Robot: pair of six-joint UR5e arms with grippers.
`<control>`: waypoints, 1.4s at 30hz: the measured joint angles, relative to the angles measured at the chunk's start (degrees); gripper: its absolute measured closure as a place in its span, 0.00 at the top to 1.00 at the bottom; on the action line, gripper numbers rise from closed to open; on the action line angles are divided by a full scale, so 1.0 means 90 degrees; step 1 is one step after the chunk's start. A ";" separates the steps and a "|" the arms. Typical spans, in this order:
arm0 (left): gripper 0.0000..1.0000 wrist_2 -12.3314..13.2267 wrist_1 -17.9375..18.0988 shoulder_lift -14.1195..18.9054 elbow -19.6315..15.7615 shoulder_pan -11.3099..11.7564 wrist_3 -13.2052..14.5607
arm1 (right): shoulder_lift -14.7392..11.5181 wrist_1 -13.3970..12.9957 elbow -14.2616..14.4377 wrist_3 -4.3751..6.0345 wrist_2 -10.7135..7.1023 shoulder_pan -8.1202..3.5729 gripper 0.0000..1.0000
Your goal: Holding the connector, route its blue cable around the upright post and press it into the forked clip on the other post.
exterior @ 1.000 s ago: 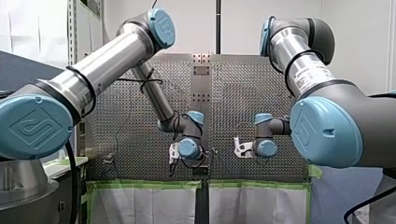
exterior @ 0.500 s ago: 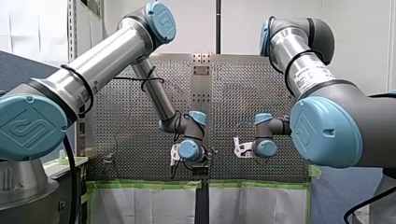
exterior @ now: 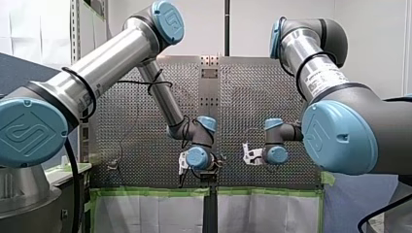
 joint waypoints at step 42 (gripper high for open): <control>0.98 -0.0217 0.0254 -0.0010 -0.0119 0.0010 -0.0326 | -0.0004 0.0214 0.0017 -0.0293 -0.0030 0.0206 0.02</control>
